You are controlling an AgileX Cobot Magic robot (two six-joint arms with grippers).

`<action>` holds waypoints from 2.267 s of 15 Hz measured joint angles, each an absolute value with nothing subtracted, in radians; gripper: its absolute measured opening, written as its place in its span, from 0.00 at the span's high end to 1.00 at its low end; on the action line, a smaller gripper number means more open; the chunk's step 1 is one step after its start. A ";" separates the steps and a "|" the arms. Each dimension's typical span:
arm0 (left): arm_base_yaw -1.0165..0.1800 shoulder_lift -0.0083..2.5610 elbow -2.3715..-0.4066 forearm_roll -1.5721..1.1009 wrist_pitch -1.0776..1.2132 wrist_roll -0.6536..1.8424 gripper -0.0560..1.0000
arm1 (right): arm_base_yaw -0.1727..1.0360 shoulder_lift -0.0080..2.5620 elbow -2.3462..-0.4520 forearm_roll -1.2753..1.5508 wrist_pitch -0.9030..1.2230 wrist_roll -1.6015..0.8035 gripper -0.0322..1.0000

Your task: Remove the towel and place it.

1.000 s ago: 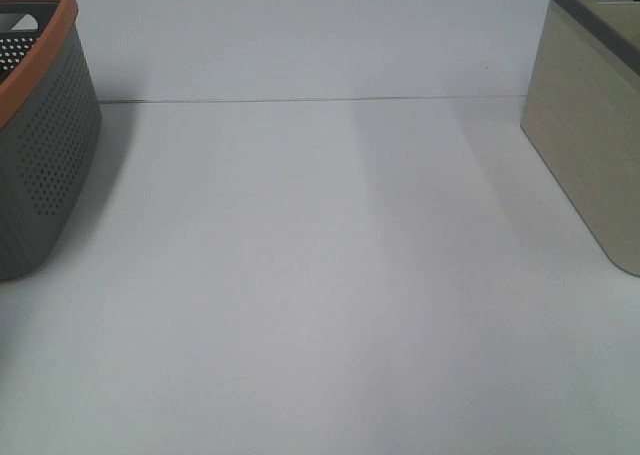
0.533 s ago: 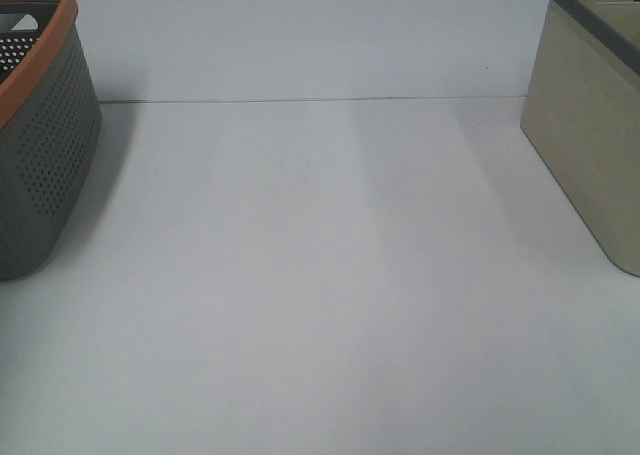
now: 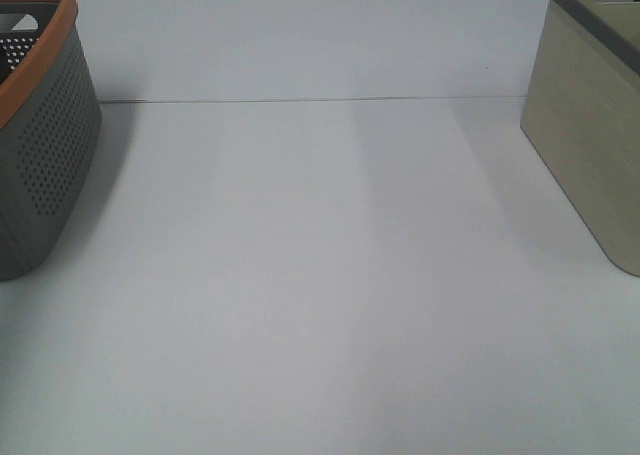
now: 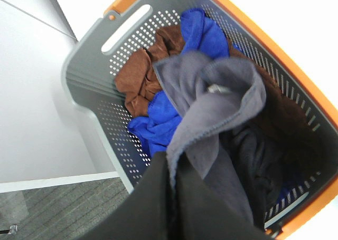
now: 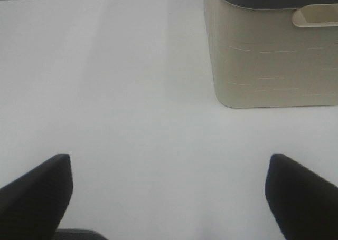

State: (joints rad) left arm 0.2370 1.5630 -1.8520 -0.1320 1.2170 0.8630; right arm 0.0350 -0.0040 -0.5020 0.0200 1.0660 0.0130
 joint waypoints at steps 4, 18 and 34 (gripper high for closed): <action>0.237 1.484 -1.852 -0.195 1.218 0.855 0.95 | 0.035 -0.004 -0.502 0.020 1.066 0.013 0.04; 0.237 1.423 -1.852 -0.408 1.219 0.863 0.95 | 0.035 -0.004 -0.502 0.019 1.066 0.013 0.04; -0.346 1.511 -1.923 -0.452 0.643 1.109 0.95 | 0.035 0.409 -0.566 0.615 0.670 -0.436 0.04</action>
State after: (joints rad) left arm -0.3460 1.5110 -1.9230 -0.4520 0.6430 1.1090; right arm 0.0350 0.4090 -0.5660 0.6150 0.6700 -0.4360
